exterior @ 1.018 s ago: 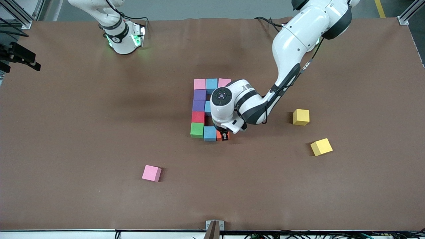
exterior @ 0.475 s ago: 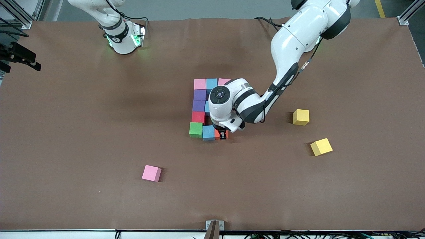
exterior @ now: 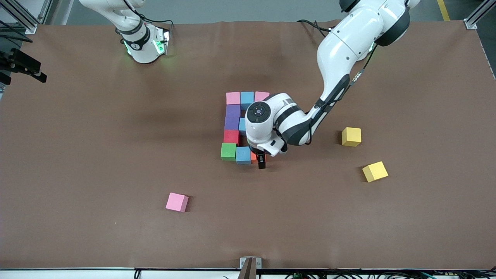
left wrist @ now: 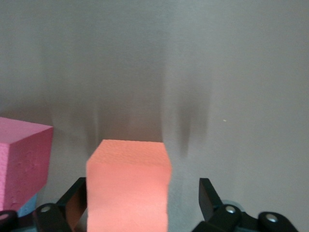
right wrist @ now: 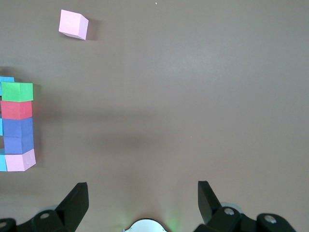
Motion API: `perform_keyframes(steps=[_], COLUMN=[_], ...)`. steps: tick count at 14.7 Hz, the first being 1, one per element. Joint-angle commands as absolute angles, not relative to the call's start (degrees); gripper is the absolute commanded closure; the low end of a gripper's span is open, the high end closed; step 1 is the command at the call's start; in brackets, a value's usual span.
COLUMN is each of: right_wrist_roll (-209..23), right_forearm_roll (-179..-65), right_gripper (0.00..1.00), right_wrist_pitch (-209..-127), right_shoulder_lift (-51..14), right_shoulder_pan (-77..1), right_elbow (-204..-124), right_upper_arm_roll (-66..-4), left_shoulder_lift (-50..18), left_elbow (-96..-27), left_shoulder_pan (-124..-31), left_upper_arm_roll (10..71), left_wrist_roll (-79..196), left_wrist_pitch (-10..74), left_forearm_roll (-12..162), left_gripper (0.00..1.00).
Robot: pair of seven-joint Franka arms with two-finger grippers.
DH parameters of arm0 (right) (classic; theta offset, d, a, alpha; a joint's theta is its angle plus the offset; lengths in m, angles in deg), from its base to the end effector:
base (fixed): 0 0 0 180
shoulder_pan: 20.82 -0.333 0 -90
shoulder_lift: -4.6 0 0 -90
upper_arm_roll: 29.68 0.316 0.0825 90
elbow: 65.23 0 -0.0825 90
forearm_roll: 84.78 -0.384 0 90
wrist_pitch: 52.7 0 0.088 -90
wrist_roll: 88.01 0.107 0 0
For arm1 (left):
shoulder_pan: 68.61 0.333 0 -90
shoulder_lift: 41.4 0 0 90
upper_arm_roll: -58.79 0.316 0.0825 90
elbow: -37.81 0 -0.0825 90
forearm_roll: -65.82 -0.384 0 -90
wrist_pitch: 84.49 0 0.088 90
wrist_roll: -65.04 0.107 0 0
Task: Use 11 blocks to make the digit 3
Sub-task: 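Lower the orange cube beside the light blue cube with the left gripper, then open the left gripper and lift it off the orange cube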
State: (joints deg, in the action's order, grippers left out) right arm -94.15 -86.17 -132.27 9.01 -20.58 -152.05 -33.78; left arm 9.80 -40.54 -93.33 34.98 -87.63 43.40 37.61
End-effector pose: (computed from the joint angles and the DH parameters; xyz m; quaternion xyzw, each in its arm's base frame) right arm 0.5090 -0.0375 0.6756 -0.9994 -0.0178 0.0234 0.0169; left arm 0.5494 -0.4961 0.2130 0.6698 0.7410 0.0328 0.0346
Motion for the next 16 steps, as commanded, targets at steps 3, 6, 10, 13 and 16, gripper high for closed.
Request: perform_keyframes(steps=[3, 6, 10, 13, 16], right_wrist_roll=[-93.6, -93.5, -93.5, -93.5, -93.5], right_forearm_roll=[-85.0, -84.3, -84.2, -84.2, -84.2], right_gripper=[0.00, 0.00, 0.00, 0.00, 0.00], right_wrist_pitch=[-132.2, -132.3, -132.3, -132.4, -132.9], right_shoulder_lift=[9.4, 9.4, 9.4, 9.4, 9.4], right_shoulder_pan=[-20.8, -20.9, -21.0, -21.0, -21.0], right_elbow=[-151.4, -151.4, -151.6, -151.7, -151.9], right_upper_arm_roll=[-33.6, -33.5, -33.5, -33.5, -33.5], left_shoulder_lift=[4.6, 0.4, -3.8, -6.7, -11.5], left_elbow=[-41.3, -44.9, -48.1, -49.2, -53.3], left_shoulder_pan=[-92.8, -90.5, -85.1, -81.5, -76.6], left_upper_arm_roll=[35.0, 32.7, 28.7, 27.6, 27.4], left_wrist_roll=[-85.5, -81.6, -76.2, -63.2, -46.7], left_wrist_pitch=[41.8, 40.6, 39.4, 36.2, 35.9], left_forearm_roll=[37.9, 38.5, 38.5, 39.8, 42.8], left_gripper=[0.00, 0.00, 0.00, 0.00, 0.00])
